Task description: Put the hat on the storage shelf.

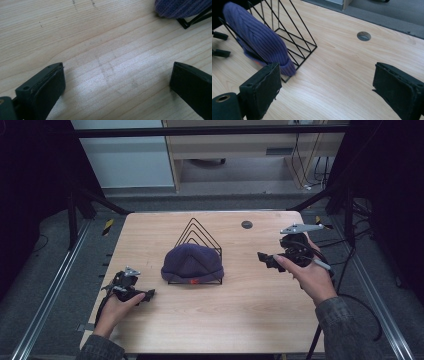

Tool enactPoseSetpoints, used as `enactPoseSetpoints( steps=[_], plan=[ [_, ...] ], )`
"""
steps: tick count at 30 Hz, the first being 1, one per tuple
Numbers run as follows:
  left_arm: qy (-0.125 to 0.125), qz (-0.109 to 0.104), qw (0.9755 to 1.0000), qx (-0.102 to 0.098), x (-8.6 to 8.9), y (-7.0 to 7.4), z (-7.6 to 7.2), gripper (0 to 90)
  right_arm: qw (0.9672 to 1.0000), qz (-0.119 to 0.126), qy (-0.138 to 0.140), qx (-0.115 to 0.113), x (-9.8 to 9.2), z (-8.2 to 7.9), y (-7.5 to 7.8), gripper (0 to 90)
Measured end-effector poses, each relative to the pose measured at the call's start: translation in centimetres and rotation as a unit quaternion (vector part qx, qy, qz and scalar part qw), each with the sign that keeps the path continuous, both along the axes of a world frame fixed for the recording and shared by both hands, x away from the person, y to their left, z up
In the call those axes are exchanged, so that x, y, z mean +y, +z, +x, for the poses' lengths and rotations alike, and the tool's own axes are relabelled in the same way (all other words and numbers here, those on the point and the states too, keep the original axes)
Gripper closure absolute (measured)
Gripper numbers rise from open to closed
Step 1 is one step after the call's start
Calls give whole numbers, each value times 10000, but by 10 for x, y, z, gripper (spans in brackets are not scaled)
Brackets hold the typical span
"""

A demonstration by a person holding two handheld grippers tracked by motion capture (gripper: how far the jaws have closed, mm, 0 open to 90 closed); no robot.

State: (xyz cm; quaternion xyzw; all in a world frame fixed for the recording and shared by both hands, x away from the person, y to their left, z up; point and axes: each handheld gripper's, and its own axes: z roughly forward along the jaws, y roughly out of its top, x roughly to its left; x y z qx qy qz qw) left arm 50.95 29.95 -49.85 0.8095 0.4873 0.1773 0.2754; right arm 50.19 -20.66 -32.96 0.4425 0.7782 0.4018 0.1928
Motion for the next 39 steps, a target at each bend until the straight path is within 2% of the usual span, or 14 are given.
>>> enactPoseSetpoints(
  steps=[6,7,8,10,11,13,14,16,24,32,39],
  plan=[
    [-3,-1,10000,4,0,0,0,0,9999,26,-125,68,-14,-1,-17,81],
    [-4,-2,10000,2,0,0,0,0,9998,-1,-181,120,-18,-1,-27,81],
    [-2,-3,10000,2,0,0,0,0,9998,-1,-181,120,-18,-1,-27,81],
    [-2,-1,10000,-1,0,0,0,0,9995,-12,-260,184,-21,-3,-38,81],
    [-2,-2,10000,-2,0,0,0,0,9993,-52,-281,259,-23,-4,-51,81],
    [0,-2,10000,-2,0,0,0,0,9991,-61,-289,288,-24,-4,-55,79],
    [0,-3,10000,-3,0,0,0,0,9988,-56,-290,390,-27,-5,-66,75],
    [1,-2,10000,-3,0,0,0,0,9986,-30,-321,426,-29,-6,-70,75],
    [-11,6,10000,-13,0,0,0,0,9966,-42,-459,688,-41,-12,-110,104],
    [-17,0,10000,-7,-1,0,0,0,9955,-150,-438,823,-44,-17,-132,108],
    [-22,3,10000,-9,-1,0,0,0,9945,-89,-524,907,-46,-18,-147,114]
  ],
)
